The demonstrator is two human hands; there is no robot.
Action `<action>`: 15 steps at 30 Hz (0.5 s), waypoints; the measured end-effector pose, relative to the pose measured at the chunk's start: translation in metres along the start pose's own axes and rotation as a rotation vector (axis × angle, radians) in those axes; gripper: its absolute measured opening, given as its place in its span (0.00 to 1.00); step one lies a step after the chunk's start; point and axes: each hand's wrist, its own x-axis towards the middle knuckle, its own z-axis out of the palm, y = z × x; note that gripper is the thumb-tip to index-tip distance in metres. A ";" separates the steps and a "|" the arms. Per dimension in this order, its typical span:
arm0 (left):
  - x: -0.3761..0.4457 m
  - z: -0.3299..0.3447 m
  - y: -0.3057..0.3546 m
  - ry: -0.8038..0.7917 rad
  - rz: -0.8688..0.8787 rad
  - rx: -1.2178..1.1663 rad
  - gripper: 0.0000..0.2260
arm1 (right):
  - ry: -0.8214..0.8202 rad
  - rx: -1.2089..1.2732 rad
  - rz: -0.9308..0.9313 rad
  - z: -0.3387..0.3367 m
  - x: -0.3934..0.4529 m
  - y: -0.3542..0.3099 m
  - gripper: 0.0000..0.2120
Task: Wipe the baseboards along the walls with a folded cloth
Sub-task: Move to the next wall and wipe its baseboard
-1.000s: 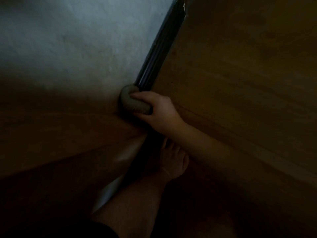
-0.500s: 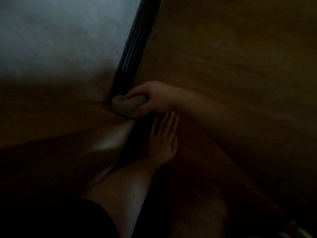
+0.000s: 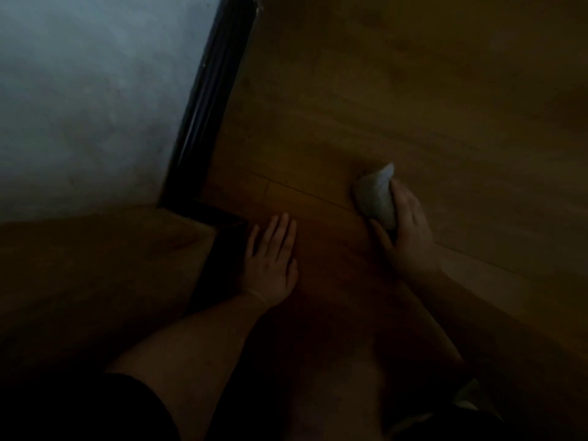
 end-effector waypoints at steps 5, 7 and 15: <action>0.001 0.003 -0.002 0.005 0.006 0.014 0.32 | 0.063 -0.132 -0.126 0.019 -0.002 0.018 0.34; 0.000 0.003 -0.003 0.004 0.007 0.018 0.32 | 0.057 -0.131 -0.140 0.019 -0.003 0.020 0.34; 0.001 0.004 -0.002 0.041 -0.011 0.005 0.31 | 0.022 -0.147 -0.116 0.015 -0.001 0.016 0.33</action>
